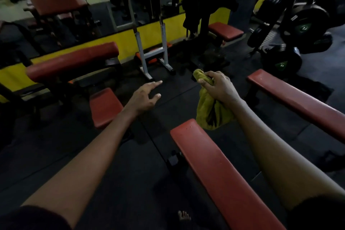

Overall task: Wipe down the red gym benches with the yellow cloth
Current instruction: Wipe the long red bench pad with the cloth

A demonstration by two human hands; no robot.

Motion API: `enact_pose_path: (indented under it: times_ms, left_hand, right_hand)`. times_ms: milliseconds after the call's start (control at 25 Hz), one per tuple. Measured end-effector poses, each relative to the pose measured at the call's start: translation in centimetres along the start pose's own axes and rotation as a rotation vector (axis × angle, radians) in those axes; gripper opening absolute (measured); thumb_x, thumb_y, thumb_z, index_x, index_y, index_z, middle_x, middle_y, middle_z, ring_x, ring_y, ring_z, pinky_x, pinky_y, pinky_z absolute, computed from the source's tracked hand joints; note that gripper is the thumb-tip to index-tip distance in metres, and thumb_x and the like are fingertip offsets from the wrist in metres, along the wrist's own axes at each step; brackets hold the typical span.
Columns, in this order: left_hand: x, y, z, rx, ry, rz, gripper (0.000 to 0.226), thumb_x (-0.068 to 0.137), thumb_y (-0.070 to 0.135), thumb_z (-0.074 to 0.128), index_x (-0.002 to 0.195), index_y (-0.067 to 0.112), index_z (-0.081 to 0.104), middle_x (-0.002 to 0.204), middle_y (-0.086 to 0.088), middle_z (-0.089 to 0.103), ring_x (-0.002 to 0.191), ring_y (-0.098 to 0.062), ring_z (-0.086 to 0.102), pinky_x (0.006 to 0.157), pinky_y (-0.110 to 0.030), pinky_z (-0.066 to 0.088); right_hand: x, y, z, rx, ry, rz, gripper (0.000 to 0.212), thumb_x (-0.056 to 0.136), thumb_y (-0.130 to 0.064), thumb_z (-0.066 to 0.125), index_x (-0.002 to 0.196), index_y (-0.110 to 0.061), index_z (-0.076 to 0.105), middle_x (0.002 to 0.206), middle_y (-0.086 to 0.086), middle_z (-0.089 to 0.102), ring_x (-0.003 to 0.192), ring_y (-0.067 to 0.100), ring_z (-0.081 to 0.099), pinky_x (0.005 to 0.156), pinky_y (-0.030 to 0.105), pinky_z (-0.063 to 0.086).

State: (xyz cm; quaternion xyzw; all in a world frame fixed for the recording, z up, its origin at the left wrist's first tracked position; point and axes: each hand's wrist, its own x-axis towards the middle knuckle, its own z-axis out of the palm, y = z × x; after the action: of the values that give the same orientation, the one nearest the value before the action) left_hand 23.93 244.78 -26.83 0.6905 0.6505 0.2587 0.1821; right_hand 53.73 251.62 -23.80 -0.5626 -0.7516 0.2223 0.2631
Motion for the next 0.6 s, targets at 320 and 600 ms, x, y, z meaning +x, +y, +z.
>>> enact_pose_path:
  times_ms: [320, 600]
  left_hand:
    - [10.3, -11.2, 4.5, -0.114, -0.178, -0.043, 0.056, 0.094, 0.032, 0.060, 0.148, 0.030, 0.048, 0.147, -0.008, 0.052, 0.138, -0.022, 0.047, 0.115, -0.047, 0.037]
    - [14.9, -19.6, 13.1, -0.208, -0.405, -0.126, 0.060, 0.088, 0.050, 0.051, 0.147, 0.041, 0.045, 0.148, 0.000, 0.050, 0.139, -0.017, 0.045, 0.112, -0.053, 0.039]
  right_hand:
    - [9.4, 1.5, 9.3, -0.103, -0.100, 0.162, 0.047, 0.094, -0.057, 0.056, 0.133, -0.032, 0.059, 0.121, 0.000, 0.057, 0.115, 0.024, 0.056, 0.089, 0.038, 0.044]
    - [11.2, 7.7, 17.0, -0.188, -0.197, 0.400, 0.047, 0.096, -0.057, 0.055, 0.135, -0.032, 0.057, 0.121, -0.002, 0.053, 0.110, 0.026, 0.058, 0.091, 0.044, 0.049]
